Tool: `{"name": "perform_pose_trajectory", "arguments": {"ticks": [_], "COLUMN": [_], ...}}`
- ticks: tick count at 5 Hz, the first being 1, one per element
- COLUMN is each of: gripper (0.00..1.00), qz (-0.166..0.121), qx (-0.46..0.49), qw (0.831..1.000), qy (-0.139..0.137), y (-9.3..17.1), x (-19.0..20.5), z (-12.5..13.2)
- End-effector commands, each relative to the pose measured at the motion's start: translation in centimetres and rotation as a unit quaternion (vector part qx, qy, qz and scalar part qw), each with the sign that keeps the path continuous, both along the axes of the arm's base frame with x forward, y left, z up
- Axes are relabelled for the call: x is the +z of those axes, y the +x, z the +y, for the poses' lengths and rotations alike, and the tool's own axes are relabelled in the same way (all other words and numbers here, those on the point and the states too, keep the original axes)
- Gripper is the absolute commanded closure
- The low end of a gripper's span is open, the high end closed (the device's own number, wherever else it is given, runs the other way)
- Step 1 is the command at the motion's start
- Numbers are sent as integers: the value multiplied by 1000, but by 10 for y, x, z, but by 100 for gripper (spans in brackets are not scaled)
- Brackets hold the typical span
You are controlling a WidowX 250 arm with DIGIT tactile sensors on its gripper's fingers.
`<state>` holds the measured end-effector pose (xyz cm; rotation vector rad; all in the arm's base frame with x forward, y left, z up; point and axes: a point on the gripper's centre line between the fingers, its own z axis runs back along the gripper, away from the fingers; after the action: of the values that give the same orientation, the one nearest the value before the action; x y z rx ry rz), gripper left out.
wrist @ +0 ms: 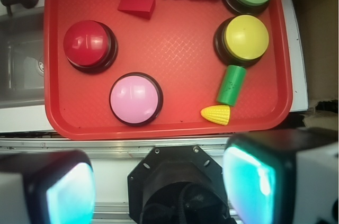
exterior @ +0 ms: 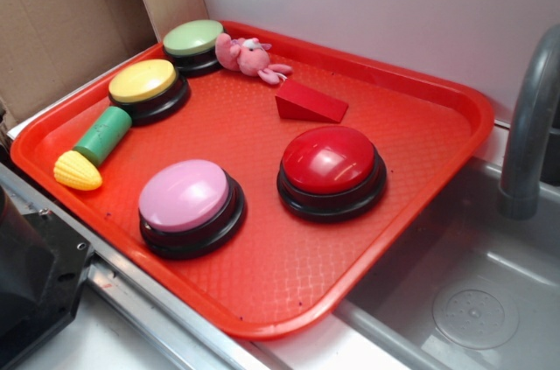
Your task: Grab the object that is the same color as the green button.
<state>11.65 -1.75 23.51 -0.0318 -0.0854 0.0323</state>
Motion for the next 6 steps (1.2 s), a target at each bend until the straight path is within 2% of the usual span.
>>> {"name": "perform_pose_trajectory", "arguments": {"ticks": [1,3,4,5,6], "gripper": [0,0,0,0,0], "qz": [0,-24,-38,-55,-61], "qx": [0,111,164,215,244], "qw": [1000,991,983,974,968], "qy": [0,-75,-77,-40,-14], "y": [0,20,34,41,47], "x": [0,-37,-67,-93,-127], "z": [0,42,66,87,107]}}
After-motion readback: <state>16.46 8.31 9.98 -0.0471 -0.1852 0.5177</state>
